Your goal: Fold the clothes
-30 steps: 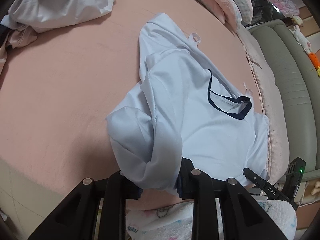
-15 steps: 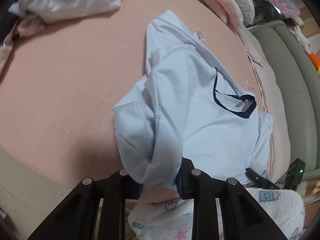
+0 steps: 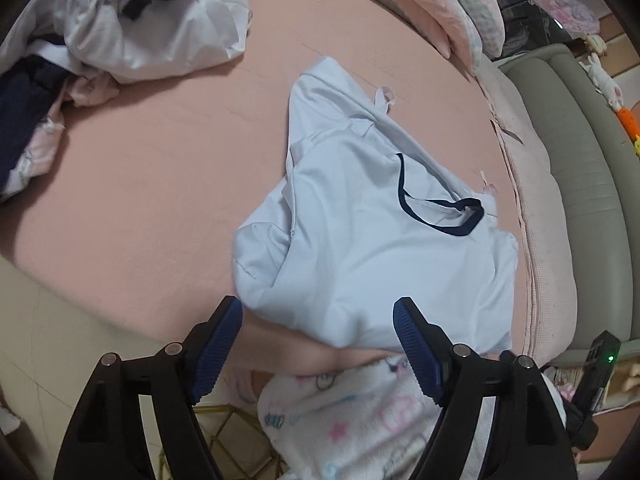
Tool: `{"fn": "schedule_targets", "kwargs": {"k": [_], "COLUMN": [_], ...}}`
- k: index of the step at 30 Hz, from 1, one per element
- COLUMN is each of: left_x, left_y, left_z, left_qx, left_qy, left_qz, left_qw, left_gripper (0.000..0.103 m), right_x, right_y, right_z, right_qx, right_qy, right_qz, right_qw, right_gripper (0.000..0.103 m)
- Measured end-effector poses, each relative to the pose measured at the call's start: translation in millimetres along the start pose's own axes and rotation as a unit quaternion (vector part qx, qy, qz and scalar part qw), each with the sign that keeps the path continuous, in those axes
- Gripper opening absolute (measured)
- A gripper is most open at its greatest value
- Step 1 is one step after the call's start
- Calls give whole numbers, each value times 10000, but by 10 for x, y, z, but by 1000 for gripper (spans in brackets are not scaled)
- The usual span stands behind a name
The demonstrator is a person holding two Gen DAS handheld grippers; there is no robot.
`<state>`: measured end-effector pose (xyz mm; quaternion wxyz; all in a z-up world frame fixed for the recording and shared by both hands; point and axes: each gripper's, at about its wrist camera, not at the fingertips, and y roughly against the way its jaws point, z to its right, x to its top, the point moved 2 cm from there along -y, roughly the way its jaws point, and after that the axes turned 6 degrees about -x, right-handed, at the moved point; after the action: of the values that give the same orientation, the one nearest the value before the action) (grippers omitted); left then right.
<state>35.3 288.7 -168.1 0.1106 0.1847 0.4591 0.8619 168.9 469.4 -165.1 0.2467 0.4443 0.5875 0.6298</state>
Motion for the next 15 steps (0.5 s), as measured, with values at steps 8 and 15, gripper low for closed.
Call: {"fn": "schedule_targets", "kwargs": {"k": [8, 15], "left_x": [73, 183], "left_y": [224, 175], "left_z": [228, 362], "left_qx": [216, 465], "left_qy": [-436, -808], "left_qz": [207, 143], "left_qw": [9986, 9955], "left_gripper": [77, 77], "right_x": [-499, -343], "right_y": [659, 735], "right_z": [272, 166], "right_qx": [-87, -308], "right_qy": [-207, -7], "right_qz": [365, 556], "right_qw": [9991, 9980], "right_gripper": [68, 69]}}
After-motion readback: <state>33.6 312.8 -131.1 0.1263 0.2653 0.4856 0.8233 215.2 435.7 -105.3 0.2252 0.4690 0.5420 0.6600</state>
